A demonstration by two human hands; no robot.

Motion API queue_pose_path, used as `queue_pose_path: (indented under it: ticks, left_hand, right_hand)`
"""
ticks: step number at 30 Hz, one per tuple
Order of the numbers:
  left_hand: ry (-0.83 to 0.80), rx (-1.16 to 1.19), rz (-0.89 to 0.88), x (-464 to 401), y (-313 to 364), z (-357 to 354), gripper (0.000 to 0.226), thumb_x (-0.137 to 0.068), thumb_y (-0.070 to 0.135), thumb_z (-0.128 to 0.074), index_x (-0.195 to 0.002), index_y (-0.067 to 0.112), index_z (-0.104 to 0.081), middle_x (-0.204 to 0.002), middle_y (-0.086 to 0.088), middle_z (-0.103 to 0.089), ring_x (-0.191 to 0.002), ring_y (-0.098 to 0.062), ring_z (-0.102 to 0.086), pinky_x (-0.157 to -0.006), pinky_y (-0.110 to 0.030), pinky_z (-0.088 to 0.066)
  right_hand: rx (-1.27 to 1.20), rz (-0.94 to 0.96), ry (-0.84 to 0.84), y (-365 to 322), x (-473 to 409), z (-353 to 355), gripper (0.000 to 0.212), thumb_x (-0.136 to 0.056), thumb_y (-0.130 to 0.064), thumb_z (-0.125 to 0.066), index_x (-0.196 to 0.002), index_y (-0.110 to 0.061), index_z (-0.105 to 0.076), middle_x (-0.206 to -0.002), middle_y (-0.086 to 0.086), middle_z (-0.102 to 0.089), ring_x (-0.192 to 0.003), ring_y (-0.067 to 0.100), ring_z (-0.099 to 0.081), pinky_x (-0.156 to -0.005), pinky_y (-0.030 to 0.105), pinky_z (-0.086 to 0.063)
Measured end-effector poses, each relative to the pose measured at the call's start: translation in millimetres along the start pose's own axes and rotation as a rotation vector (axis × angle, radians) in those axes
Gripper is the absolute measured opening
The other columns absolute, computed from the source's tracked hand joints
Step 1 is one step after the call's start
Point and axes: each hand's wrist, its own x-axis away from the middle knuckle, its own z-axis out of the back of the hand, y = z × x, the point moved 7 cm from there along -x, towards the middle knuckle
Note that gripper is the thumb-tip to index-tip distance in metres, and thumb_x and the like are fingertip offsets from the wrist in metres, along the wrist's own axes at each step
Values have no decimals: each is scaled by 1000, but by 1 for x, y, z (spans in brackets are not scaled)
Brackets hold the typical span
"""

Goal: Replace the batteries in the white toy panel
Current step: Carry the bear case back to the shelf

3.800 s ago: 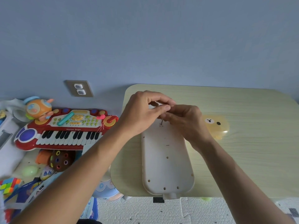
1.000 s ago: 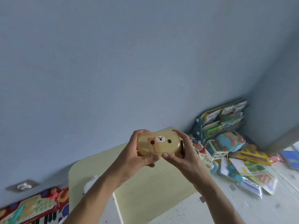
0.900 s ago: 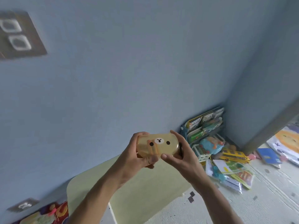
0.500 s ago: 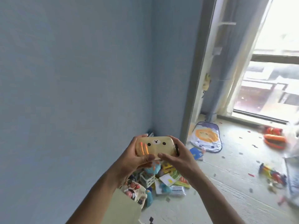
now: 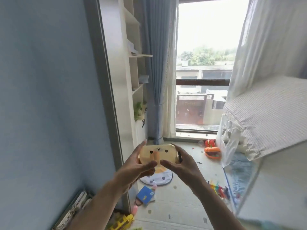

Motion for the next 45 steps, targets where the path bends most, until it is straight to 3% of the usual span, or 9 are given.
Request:
queue_pose_path:
  ticks: [3,8,17,23,27,34,37,41,45]
  left_hand:
    - [13,-19,-15,-83,2,-8,108,-53,36,-94,-146,45,-38,-126,-23,-60,-94,-34,-72,-89,-42,-59]
    - [25,-46,-83,-220,5,1,81,-68,29,-87,-135,44,-43,-125,-16,-59,-105,-34,-69,-81,-32,-61]
    - [37,-51,-88,-496,41,38,86,-65,24,-89,-137,43,-46,-126,-21,-59,-106,-35,-69,-85,-41,-61]
    - [141,27,-99,-674,47,52,100,-66,15,-86,-150,36,-37,-121,-18,-65,-99,-30,-71,-76,-33,-60]
    - [277,99,-117,-778,65,74,105,-66,16,-86,-153,34,-32,-124,-15,-65,-106,-33,-69,-84,-39,-60]
    - [549,102,-211,-923,110,151,101,-65,19,-85,-152,34,-35,-124,-12,-66,-104,-31,-70,-79,-35,-62]
    - [679,104,-252,-983,112,198,98,-66,19,-86,-151,32,-39,-121,-10,-67,-99,-34,-73,-86,-44,-61]
    - [823,88,-259,-1054,117,265,94,-70,15,-86,-151,29,-40,-123,-11,-64,-93,-32,-75,-79,-40,-63]
    - [985,26,-244,-1109,133,321,93,-73,9,-85,-152,20,-37,-133,-13,-56,-100,-35,-72,-63,-30,-64]
  right_hand:
    - [-20,-8,30,22,-66,30,58,-76,-32,-87,-124,-37,-55,-106,-19,-68,-88,-4,-70,-65,10,-55]
    - [0,-1,77,58,-189,56,54,-76,-30,-87,-122,-31,-61,-104,-12,-69,-97,13,-70,-74,19,-58]
    - [-26,18,94,103,-447,106,47,-77,-23,-88,-100,-46,-53,-104,-13,-69,-96,8,-68,-67,10,-54]
    - [-33,47,15,161,-634,145,42,-76,-21,-89,-98,-41,-59,-94,-13,-74,-78,0,-71,-63,12,-53]
    - [-13,65,-93,180,-765,157,41,-75,-24,-89,-107,-36,-66,-96,-10,-77,-76,-4,-70,-67,14,-55]
    - [7,162,-271,180,-975,129,33,-74,-33,-87,-94,-48,-65,-88,-14,-76,-83,5,-71,-84,35,-61]
    - [-9,201,-336,193,-1065,95,39,-66,-43,-88,-98,-50,-66,-90,-16,-75,-87,11,-72,-88,46,-61]
    - [59,228,-433,204,-1175,41,61,-72,-40,-88,-126,-30,-62,-106,-13,-72,-96,6,-68,-92,32,-58]
    - [46,236,-536,210,-1267,-9,62,-70,-44,-88,-124,-28,-61,-107,-13,-72,-99,6,-69,-86,24,-56]
